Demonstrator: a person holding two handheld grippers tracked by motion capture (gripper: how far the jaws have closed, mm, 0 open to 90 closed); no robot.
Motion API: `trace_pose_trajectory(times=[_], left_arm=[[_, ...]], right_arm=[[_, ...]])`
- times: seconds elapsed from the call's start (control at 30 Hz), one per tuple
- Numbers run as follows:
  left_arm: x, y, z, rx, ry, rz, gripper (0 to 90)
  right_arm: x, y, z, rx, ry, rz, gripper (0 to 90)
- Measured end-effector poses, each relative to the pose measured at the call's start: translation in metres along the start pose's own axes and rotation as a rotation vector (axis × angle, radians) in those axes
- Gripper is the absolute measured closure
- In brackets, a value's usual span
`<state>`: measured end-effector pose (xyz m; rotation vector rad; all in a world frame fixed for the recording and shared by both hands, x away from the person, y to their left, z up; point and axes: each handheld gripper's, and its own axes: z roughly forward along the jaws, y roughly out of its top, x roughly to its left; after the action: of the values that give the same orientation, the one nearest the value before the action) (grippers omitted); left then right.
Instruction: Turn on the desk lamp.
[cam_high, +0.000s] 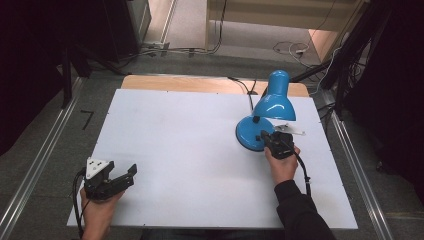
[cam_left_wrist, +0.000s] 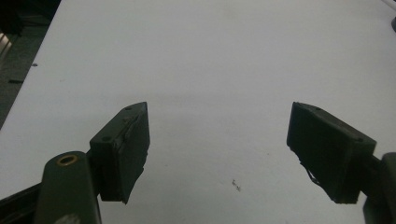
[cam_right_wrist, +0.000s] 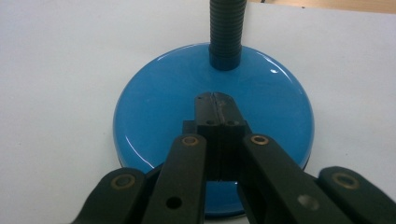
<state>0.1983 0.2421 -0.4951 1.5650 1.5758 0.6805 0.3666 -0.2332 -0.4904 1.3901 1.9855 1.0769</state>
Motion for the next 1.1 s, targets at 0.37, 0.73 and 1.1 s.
trace_pose_trajectory(times=[0.37,0.73,1.1], left_arm=[[-0.0001,0.0000,-0.0003,-0.002,0.001,-0.001,21.7],[0.0000,0.0000,-0.0003,-0.001,0.001,-0.001,21.7],[-0.0001,-0.0001,-0.0001,0.001,0.000,0.000,21.8]], right_arm=[[0.0020,-0.0021,0.0027,0.005,0.008,-0.003,87.5],[0.0045,-0.0039,0.0046,0.013,0.015,-0.005,87.5],[0.0048,-0.0050,0.0046,0.008,0.015,-0.003,87.5]])
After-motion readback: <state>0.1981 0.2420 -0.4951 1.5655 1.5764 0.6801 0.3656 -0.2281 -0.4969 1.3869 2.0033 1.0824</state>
